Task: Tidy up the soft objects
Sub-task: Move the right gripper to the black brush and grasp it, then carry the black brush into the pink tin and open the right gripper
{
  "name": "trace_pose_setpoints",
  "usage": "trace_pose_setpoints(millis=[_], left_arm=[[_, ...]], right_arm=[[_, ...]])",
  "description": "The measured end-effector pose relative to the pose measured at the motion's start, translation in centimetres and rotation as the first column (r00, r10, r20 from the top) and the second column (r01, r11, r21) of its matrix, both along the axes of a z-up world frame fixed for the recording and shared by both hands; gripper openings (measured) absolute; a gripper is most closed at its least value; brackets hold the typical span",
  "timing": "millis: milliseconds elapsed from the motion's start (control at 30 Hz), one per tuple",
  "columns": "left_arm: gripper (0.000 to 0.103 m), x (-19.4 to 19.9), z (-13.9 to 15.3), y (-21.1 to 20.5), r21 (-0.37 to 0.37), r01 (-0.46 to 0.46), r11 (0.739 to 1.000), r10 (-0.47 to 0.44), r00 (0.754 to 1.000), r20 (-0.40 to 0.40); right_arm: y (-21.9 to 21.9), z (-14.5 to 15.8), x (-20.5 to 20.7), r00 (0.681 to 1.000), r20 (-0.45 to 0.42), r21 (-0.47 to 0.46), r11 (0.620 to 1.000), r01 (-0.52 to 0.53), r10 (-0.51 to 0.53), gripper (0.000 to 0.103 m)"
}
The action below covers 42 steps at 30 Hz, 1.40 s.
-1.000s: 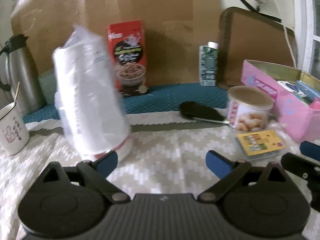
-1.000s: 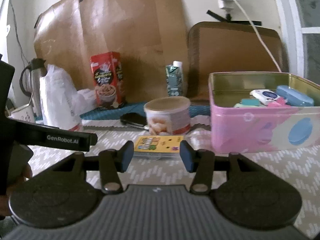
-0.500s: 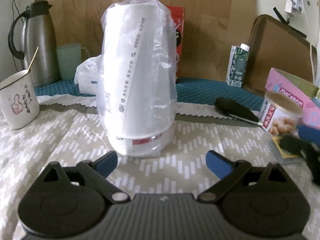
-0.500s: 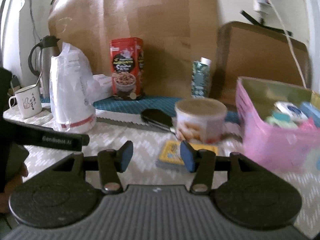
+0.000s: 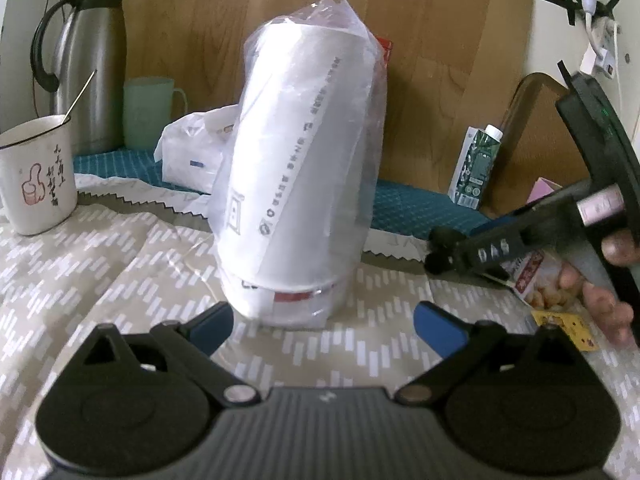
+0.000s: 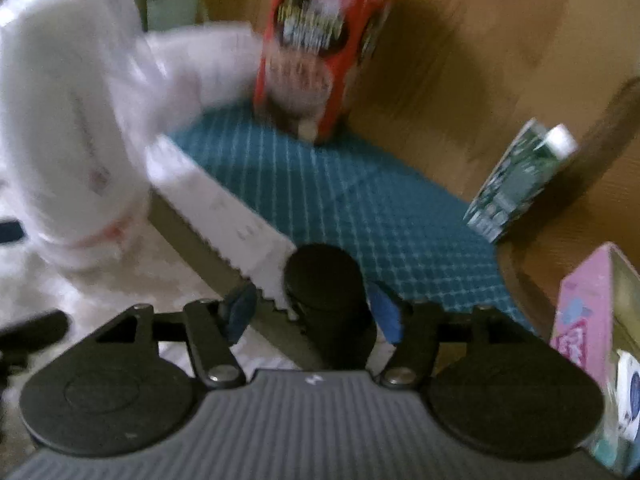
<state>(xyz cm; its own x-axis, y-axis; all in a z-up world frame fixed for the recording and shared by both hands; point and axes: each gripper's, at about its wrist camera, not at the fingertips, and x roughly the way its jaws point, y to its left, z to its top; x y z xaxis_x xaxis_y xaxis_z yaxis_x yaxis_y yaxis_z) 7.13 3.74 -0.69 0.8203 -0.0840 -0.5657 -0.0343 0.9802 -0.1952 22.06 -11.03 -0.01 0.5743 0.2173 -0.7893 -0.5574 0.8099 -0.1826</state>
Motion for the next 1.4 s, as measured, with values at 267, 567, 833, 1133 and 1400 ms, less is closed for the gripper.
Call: trace_pose_setpoints(millis=[267,567,833,1133,1400], left_arm=[[0.102,-0.2,0.2,1.2,-0.058,-0.031,0.998,0.032,0.999,0.013],[0.102,-0.3,0.2,0.8,-0.048,-0.001,0.999,0.002,1.0,0.023],[0.102,-1.2,0.4,-1.6,-0.053,0.157,0.986,-0.157,0.988,-0.005],[0.102,-3.1,1.2,-5.7,-0.08,0.318,0.945,-0.323,0.944,-0.062],[0.054,-2.6,0.6,-7.3,-0.154,0.366,0.918,-0.387,0.91,-0.146]], right_arm=[[1.2,0.1,-3.7,0.998,0.01,0.041,0.997,-0.069,0.069,0.051],[-2.3,-0.8,-16.4,0.985,0.158,0.17,0.981,-0.098,0.071,0.052],[-8.3,-1.9,-22.3,0.978,0.16,0.305,0.949,0.082,-0.136,0.07],[-6.3,-2.3,-22.0,0.982,0.179,0.308,0.951,0.001,-0.059,0.063],[-9.3,-2.2,-22.0,0.992,-0.025,0.604,0.789,0.113,-0.122,0.039]])
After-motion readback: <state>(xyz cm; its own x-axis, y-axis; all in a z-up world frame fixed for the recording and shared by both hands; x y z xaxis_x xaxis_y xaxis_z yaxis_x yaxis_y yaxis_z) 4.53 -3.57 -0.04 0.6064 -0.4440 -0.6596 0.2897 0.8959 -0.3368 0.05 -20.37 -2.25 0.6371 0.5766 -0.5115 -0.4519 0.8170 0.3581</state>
